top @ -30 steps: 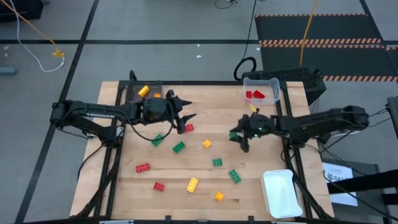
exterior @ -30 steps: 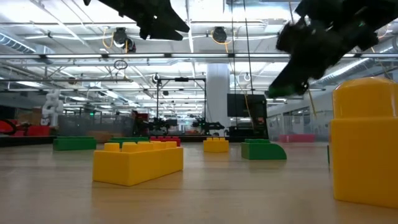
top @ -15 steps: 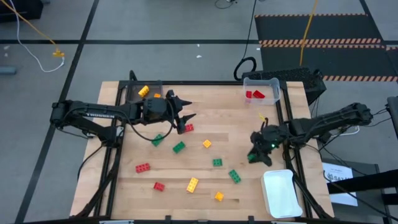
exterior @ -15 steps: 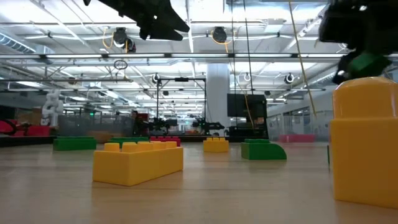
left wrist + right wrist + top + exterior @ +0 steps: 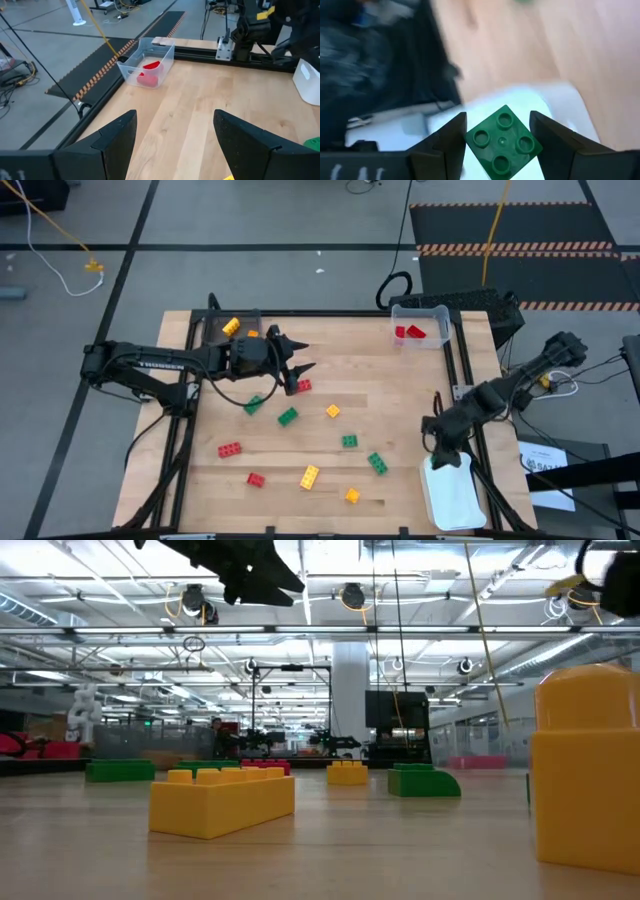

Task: Sort & place blocks by color
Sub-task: Put the green gamepiece into the white bin

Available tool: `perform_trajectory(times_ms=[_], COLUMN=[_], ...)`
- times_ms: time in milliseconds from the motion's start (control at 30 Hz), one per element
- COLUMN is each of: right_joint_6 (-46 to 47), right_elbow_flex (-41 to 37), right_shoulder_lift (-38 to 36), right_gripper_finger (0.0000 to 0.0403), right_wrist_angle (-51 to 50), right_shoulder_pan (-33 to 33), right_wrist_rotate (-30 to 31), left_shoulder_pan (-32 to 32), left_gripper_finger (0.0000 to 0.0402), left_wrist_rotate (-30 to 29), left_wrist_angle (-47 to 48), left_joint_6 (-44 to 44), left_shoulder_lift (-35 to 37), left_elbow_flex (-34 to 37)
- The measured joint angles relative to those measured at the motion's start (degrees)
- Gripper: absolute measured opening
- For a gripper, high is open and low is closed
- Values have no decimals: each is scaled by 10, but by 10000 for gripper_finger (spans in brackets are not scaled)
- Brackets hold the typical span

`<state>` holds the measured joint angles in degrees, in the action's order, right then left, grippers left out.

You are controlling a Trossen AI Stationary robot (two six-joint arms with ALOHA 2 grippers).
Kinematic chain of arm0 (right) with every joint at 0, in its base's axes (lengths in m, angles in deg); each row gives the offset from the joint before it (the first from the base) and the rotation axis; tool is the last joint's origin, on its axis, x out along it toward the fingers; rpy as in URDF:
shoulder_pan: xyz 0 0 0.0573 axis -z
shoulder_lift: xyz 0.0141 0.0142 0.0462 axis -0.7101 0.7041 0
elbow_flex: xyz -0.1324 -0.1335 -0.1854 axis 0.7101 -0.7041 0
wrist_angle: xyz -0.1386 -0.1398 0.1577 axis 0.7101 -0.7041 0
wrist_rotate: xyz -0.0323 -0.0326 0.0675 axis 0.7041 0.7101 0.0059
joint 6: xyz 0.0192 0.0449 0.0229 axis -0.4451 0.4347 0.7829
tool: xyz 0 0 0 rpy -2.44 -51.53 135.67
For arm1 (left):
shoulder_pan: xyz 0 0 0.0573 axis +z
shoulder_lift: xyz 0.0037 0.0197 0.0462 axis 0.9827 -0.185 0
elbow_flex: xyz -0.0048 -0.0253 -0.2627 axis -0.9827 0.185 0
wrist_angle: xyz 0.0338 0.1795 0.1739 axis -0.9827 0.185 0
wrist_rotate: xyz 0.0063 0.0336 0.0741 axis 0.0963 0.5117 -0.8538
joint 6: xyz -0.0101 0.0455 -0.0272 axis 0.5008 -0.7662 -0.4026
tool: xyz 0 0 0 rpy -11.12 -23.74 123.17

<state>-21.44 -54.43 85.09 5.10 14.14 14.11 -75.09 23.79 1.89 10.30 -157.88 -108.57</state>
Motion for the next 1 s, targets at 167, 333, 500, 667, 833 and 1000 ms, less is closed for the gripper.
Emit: perform_trajectory(times_ms=[167,333,500,667,833,1000], right_joint_6=[18,66,104,109,111,84], right_elbow_flex=[0,0,0,0,0,0], right_shoulder_lift=[0,0,0,1,0,-5], right_gripper_finger=[178,191,249,273,277,278], right_wrist_angle=[-1,-4,-8,-11,-8,87], right_shoulder_pan=[-35,-51,-59,-59,-59,-55], right_wrist_rotate=[3,3,4,5,5,5], left_shoulder_pan=[0,0,0,0,0,0], left_gripper_finger=[266,266,266,266,266,266], left_wrist_rotate=[0,0,0,0,0,0], left_wrist_angle=[1,0,0,0,0,-1], left_joint_6=[1,2,2,2,2,2], left_shoulder_lift=[0,0,0,0,0,0], left_elbow_flex=[0,0,0,0,0,0])
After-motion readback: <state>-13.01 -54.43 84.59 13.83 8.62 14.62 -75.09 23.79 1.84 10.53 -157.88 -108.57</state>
